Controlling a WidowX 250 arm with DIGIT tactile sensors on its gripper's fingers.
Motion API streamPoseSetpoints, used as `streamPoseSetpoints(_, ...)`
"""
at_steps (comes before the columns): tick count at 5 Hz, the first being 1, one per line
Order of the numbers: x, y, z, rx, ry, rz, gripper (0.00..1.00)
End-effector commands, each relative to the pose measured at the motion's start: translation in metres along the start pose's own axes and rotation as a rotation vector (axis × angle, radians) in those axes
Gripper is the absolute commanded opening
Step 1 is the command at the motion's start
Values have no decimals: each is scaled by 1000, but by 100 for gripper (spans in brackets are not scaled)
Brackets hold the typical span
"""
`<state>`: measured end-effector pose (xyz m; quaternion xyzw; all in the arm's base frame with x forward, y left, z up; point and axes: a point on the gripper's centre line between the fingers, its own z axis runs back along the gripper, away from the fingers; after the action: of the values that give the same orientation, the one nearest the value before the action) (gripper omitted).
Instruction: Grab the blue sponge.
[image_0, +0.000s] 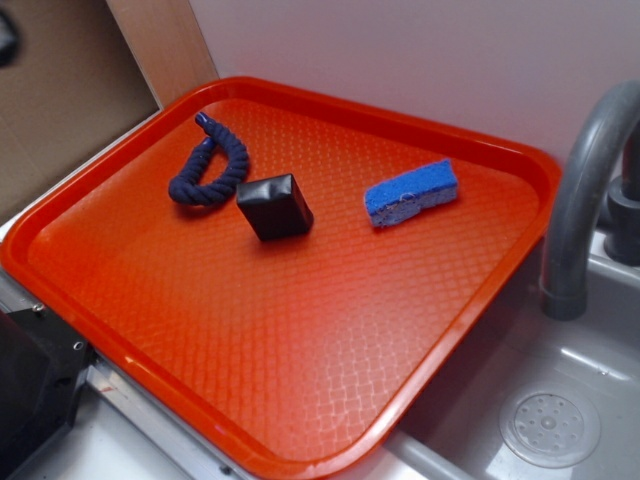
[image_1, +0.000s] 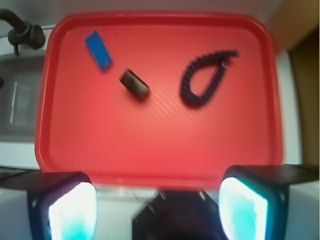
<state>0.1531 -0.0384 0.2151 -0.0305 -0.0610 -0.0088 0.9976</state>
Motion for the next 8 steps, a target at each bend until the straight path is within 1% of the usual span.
streamPoseSetpoints(1,65,-14,-33,-102,-77,-70,100)
streamPoseSetpoints(2,100,-34,-63,-90,-107,-152,100)
streamPoseSetpoints(3,127,-50,-94,-124,-132,-241,100)
streamPoseSetpoints(4,138,-64,-119,-140,-114,-298,100)
streamPoseSetpoints(5,148,-80,-156,-110,-74,-346,100)
streamPoseSetpoints(6,148,-88,-183,-90,-32,-371,100)
streamPoseSetpoints(7,148,-97,-203,-53,1,-420,100)
streamPoseSetpoints(8,146,-98,-210,-16,19,-422,93)
